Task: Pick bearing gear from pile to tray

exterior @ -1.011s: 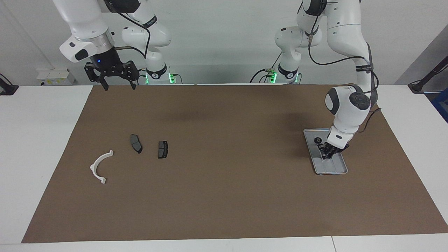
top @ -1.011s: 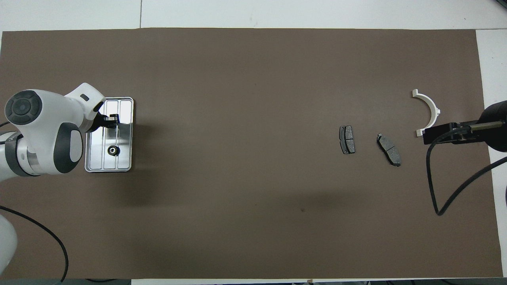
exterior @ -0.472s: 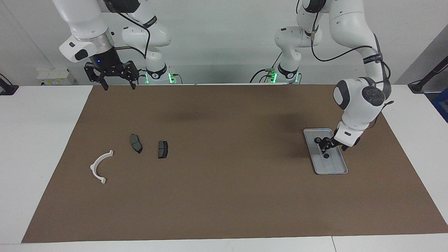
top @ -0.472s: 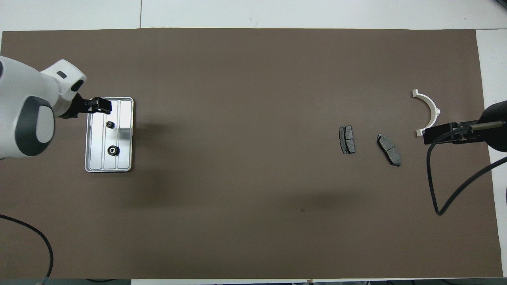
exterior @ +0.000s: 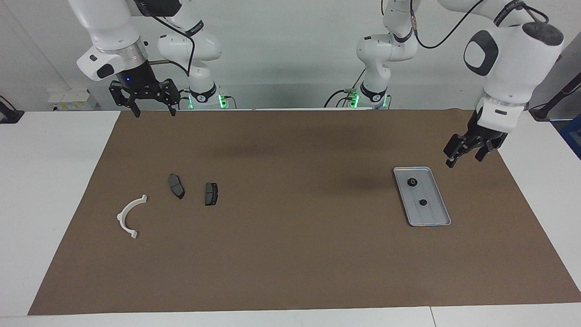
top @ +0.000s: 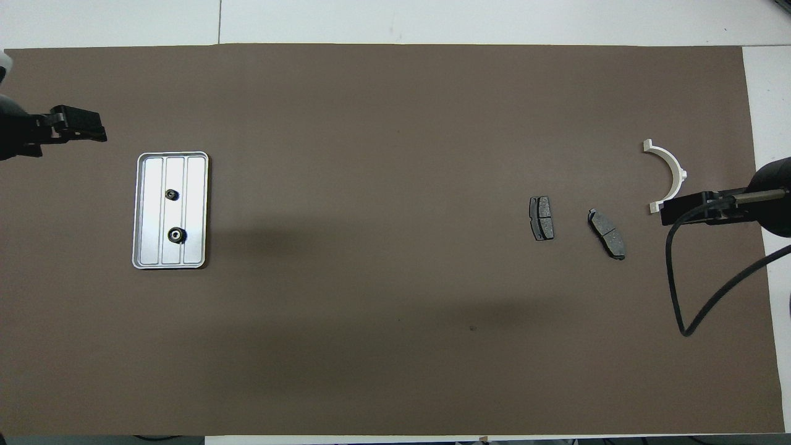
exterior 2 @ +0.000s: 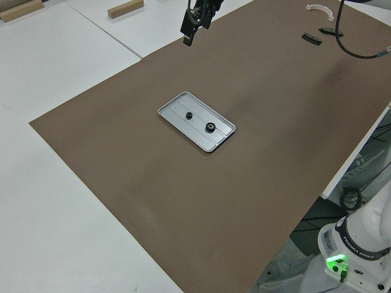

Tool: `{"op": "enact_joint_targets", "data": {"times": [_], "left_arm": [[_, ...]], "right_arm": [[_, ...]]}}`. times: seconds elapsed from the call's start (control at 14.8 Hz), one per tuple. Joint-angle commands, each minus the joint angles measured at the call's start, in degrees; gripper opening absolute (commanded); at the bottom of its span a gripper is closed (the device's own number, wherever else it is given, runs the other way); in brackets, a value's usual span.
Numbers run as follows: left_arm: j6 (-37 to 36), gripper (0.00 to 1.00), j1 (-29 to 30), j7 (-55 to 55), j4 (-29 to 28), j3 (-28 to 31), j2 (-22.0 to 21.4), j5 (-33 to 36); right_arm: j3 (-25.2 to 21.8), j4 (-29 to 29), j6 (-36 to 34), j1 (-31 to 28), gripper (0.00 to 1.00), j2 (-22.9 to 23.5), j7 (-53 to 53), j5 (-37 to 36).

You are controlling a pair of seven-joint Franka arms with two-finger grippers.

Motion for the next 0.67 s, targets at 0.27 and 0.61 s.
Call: {"op": "enact_joint_targets", "data": {"times": [0.27, 0.61], "left_arm": [[-11.1, 1.00, -0.1, 2.3, -6.9, 0.3, -13.0, -0.9], [-11.4, 1.00, -0.2, 2.4, -4.2, -0.1, -10.6, -0.9]], "right_arm": [[0.2, -1.0, 1.2, -0.6, 1.00, -0.6, 0.3, 0.6], [0.2, -1.0, 1.2, -0.5, 1.00, -0.6, 0.4, 0.6]]}}
